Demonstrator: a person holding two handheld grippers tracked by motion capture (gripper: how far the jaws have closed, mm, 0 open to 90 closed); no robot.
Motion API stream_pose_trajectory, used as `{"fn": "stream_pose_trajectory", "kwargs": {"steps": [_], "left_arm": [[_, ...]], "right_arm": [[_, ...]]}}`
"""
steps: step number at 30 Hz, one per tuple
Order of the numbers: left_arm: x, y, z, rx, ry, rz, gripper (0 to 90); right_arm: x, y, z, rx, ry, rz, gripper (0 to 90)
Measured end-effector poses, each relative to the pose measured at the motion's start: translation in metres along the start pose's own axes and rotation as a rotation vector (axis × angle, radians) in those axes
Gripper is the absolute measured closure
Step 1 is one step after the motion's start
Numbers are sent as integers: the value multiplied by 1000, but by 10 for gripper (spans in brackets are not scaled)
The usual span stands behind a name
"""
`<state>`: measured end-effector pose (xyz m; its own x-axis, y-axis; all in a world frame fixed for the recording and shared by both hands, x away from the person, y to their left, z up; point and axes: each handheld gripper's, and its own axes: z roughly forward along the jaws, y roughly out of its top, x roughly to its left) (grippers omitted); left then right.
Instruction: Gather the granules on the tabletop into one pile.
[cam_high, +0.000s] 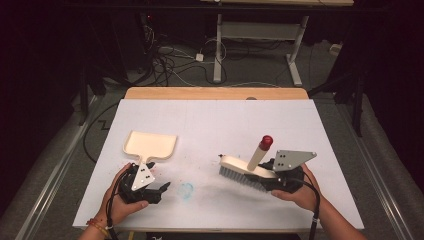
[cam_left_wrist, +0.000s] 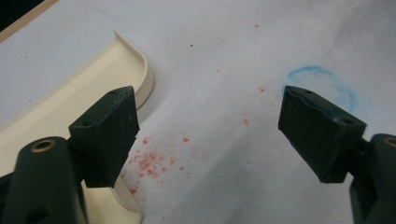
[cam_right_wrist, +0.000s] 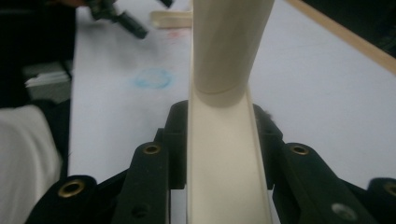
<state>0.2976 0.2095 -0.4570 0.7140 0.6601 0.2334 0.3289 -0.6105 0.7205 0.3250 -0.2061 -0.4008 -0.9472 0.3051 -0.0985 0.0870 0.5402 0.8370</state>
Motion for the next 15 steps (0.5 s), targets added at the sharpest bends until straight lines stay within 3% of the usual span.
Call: {"fn": "stream_pose_trajectory", "kwargs": {"steps": [4,7,11,15], "left_arm": [[0,0,1,4,-4,4,196],[-1,0,2,7,-8,4,196],[-2,2,4,9,-14,3,196],[-2,3,5,5,-19,0,196]], "right_arm": [[0,-11,5,21,96,-49,672],[-6,-20,14,52,129,-73,672],[-21,-26,25,47,199,-84,673],[-38,-22,34,49,239,-139,672]]}}
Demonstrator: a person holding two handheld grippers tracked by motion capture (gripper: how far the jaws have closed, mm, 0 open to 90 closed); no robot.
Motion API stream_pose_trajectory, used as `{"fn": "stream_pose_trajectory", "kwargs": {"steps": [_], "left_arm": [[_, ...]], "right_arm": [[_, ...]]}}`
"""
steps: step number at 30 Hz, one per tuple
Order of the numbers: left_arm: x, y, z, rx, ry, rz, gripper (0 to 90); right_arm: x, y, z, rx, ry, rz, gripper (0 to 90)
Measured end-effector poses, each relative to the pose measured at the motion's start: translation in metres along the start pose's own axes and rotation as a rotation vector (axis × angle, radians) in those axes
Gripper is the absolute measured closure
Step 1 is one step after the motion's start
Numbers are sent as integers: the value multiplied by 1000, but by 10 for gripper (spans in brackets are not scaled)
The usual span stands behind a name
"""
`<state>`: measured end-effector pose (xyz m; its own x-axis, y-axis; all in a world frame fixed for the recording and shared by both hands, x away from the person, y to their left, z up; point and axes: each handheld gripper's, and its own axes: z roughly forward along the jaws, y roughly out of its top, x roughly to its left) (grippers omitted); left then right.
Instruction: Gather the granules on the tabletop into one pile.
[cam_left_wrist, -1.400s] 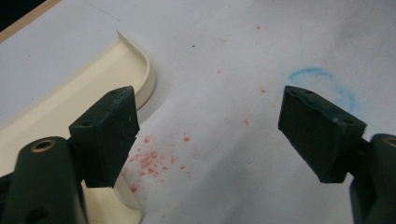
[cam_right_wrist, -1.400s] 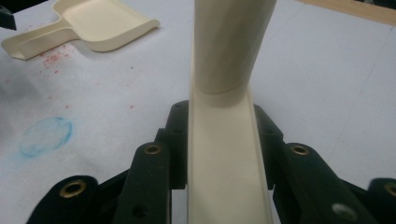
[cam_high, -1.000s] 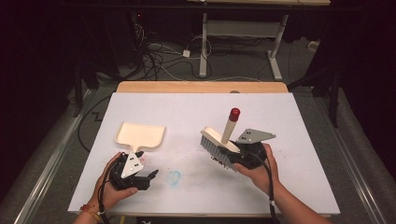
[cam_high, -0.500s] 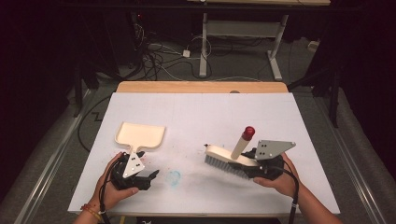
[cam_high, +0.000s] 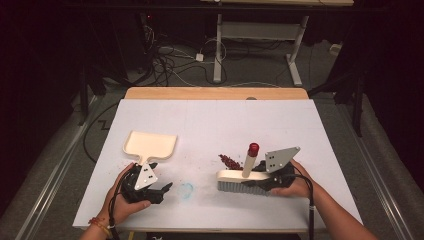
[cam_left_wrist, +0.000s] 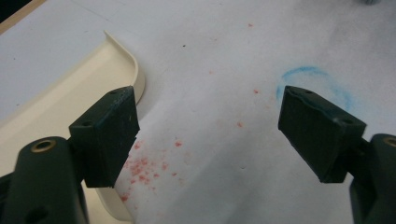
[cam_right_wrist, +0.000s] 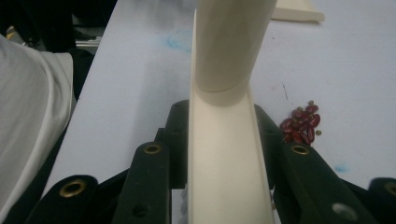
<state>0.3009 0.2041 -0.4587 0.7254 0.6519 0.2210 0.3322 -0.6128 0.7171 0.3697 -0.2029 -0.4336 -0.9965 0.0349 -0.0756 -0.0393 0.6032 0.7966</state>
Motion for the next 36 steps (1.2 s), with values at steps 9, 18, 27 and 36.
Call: {"fn": "stream_pose_trajectory", "kwargs": {"steps": [9,18,27,36], "left_arm": [[0,1,3,6,-3,7,200],[0,1,4,7,-12,-3,203],[-1,1,5,17,-25,-8,203],[-1,1,5,20,-24,-8,203]], "right_arm": [[-37,4,15,7,47,2,664],[-51,11,22,-2,71,10,668],[-49,18,22,-33,54,9,672],[-45,30,-5,-101,-201,29,672]]}}
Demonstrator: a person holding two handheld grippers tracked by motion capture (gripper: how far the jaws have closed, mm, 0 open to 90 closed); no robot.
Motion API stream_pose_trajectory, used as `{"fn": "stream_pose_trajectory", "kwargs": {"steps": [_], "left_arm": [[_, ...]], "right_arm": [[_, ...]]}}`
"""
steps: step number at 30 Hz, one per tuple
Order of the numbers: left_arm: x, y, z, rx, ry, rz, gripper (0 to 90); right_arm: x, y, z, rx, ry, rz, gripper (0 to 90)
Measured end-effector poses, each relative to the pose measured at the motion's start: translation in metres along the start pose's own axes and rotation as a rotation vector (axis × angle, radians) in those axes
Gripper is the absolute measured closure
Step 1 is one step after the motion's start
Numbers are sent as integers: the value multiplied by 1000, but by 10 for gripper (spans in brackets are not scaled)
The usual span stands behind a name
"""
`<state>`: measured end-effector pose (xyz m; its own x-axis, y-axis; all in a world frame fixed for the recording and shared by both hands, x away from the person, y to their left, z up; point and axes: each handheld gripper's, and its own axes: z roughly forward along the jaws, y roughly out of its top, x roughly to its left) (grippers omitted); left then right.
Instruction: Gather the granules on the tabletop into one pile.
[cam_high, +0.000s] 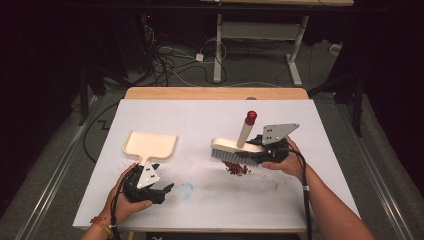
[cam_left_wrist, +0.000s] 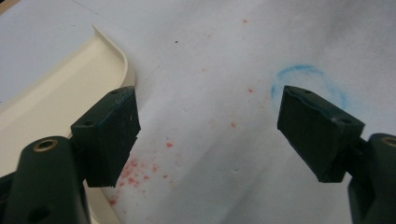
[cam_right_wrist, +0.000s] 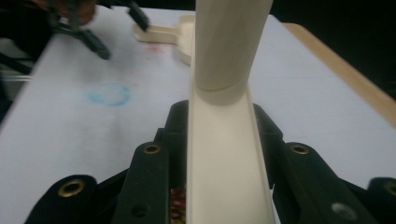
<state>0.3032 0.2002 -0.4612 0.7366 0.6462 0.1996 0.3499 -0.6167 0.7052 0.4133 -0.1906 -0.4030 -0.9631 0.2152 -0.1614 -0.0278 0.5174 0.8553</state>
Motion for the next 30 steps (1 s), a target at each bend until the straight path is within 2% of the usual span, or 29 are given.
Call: {"fn": "stream_pose_trajectory", "kwargs": {"steps": [3,8,11,15,19,23,30], "left_arm": [[-1,1,1,2,-3,4,203],[1,2,2,1,-4,14,203],[1,0,2,4,-10,1,203],[1,-1,2,7,-11,-1,204],[0,-2,0,11,-14,1,204],[-1,-3,0,12,-15,4,208],[-2,-3,0,23,-17,12,208]], "right_arm": [[-5,-1,7,17,-59,-8,672],[-19,-6,28,68,-96,-21,672],[-25,-8,40,70,-97,-19,672],[-31,-12,52,73,-67,-20,672],[-30,-15,57,71,22,-13,673],[-28,-16,49,108,81,-53,672],[-23,-17,31,150,140,-95,673]]}}
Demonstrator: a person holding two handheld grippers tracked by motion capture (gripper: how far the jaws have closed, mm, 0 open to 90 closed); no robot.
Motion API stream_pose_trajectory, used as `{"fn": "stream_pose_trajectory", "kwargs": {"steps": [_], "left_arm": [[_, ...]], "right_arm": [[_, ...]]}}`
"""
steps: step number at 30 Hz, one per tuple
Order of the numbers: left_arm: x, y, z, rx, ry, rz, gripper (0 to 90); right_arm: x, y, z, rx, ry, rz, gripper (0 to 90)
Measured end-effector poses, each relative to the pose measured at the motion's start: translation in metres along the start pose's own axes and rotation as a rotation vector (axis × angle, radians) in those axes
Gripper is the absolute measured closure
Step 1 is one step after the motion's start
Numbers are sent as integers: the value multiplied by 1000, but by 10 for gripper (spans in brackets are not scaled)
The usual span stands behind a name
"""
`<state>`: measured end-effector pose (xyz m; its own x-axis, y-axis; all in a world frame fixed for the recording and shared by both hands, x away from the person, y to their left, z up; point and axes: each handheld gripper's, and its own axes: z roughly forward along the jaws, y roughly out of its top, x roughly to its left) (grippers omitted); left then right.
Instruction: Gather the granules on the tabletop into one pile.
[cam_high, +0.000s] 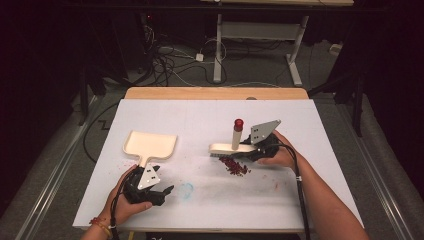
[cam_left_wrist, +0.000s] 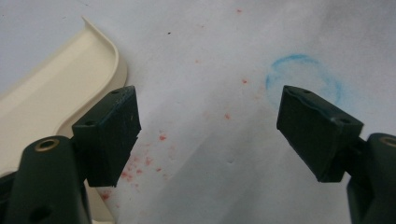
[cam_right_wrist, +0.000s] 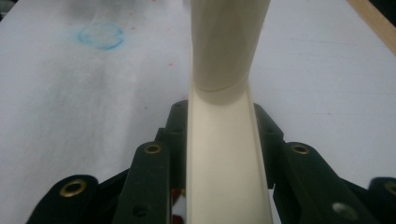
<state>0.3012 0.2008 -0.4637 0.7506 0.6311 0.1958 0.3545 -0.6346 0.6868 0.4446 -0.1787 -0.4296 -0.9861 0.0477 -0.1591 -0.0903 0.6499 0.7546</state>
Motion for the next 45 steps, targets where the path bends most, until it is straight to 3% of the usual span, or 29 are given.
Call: {"fn": "stream_pose_trajectory", "kwargs": {"steps": [6,10,15,17,20,22,25,28,33,37,40,45], "left_arm": [[0,0,1,2,-2,0,208],[0,1,1,2,-3,4,208],[0,2,3,5,-6,6,208],[0,3,4,8,-8,10,208],[1,2,3,5,-8,8,208],[1,1,2,3,-7,5,208],[3,-1,0,3,0,1,208],[3,-2,-3,-5,5,0,207],[2,-2,-5,-13,9,1,208],[3,-2,-4,-11,4,4,208],[3,-1,-4,-10,3,4,207],[2,-1,-4,-6,1,10,207]], "right_arm": [[8,-5,-11,12,-5,-25,673],[8,-8,-15,-8,-51,-13,674],[4,0,-14,-40,-151,6,673],[3,6,-10,-68,-140,9,673],[8,21,-1,-83,-212,86,673],[18,33,4,-129,-251,202,673],[40,51,11,-192,-269,350,673],[60,63,23,-199,-254,430,673],[78,64,47,-133,-235,505,673],[78,58,56,-76,-252,542,673],[78,52,54,-43,-305,542,673],[80,44,35,-11,-364,563,673]]}}
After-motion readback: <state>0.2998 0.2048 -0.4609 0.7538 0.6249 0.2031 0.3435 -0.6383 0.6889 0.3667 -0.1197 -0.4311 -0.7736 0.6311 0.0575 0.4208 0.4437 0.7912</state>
